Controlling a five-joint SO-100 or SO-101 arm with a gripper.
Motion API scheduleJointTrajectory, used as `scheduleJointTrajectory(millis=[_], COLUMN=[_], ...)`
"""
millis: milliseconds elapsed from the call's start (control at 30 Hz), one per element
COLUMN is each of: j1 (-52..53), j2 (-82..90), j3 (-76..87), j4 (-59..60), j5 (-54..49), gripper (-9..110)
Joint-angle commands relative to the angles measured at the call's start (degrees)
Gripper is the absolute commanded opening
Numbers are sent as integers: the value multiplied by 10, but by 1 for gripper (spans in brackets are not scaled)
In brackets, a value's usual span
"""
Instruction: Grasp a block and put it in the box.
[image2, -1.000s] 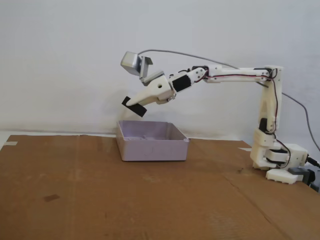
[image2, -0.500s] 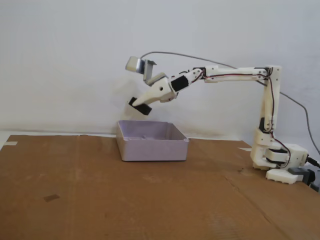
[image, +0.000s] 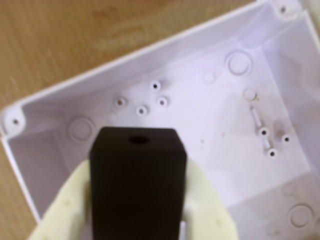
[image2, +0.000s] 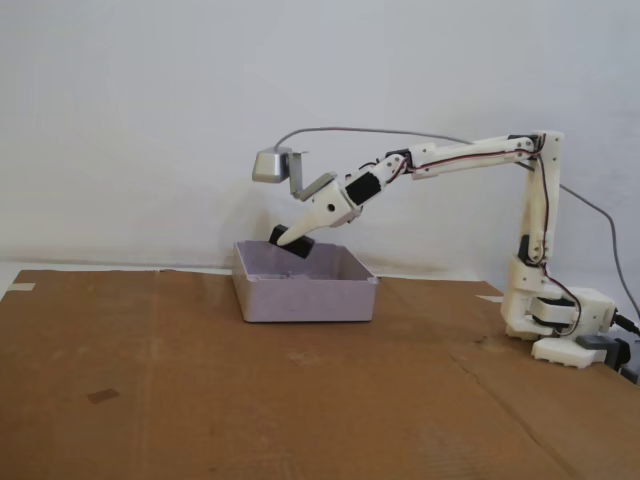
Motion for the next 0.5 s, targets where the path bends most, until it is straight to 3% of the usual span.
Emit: scheduleJointTrajectory(millis=[0,467], j1=[17,108], j2=[98,161], j3=[-12,72], j4=[-4,-4], j5=[-12,-12], gripper=[0,0])
